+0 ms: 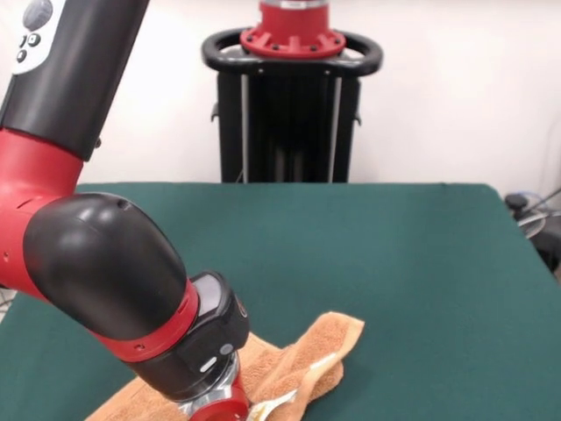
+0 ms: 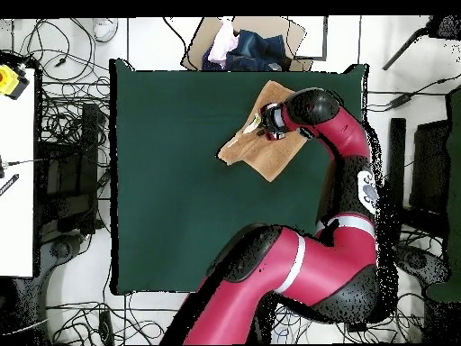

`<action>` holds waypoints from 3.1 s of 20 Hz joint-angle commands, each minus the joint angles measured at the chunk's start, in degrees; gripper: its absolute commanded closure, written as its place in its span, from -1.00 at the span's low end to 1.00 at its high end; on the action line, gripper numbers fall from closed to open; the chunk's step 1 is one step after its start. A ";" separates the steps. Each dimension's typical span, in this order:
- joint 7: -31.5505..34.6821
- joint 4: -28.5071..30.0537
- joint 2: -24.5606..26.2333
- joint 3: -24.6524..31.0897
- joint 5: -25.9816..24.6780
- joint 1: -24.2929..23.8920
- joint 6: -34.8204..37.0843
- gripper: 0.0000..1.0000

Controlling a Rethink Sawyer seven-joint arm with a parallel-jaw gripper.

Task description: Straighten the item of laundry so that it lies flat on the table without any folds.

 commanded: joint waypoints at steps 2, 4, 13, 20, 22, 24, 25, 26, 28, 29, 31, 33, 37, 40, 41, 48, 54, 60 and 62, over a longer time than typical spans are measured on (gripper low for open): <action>10.02 2.00 8.51 -4.34 -5.28 -2.54 -23.38 1.00; 9.57 1.91 8.54 -4.18 -5.35 -2.68 -23.39 1.00; 6.66 14.03 0.47 -4.58 -11.16 -2.08 -35.94 1.00; 5.21 36.18 -18.58 -5.63 -15.81 -0.71 -40.94 1.00; 4.64 38.86 -21.75 -5.53 -15.39 -0.60 -39.05 1.00; 4.50 41.27 -23.89 -4.64 -14.69 -1.06 -38.39 1.00; 4.28 41.85 -24.29 -4.10 -14.48 -1.59 -38.52 1.00; 4.20 42.22 -24.21 -3.74 -14.52 -1.85 -39.08 1.00; 3.33 41.20 -22.46 -3.03 -15.04 -2.74 -40.47 1.00; 2.84 40.33 -21.04 -2.61 -15.49 -3.27 -41.46 1.00; 2.05 38.66 -18.47 -1.90 -16.33 -4.18 -43.08 1.00; 1.52 37.17 -16.39 -1.23 -16.95 -4.97 -43.94 1.00; 0.46 34.87 -13.90 -0.10 -17.68 -6.25 -44.70 1.00; 0.84 34.00 -12.64 -0.07 -17.62 -6.36 -45.49 1.00; 0.94 33.93 -12.35 0.07 -17.48 -6.46 -45.68 1.00; 1.22 33.93 -10.99 0.61 -17.14 -6.94 -47.23 1.00; 0.67 33.68 -9.92 1.41 -17.80 -7.55 -48.62 1.00; 1.65 33.55 -10.62 -0.06 -17.54 -6.22 -47.88 -1.00; 1.97 33.15 -10.52 -0.38 -17.16 -5.92 -47.45 -1.00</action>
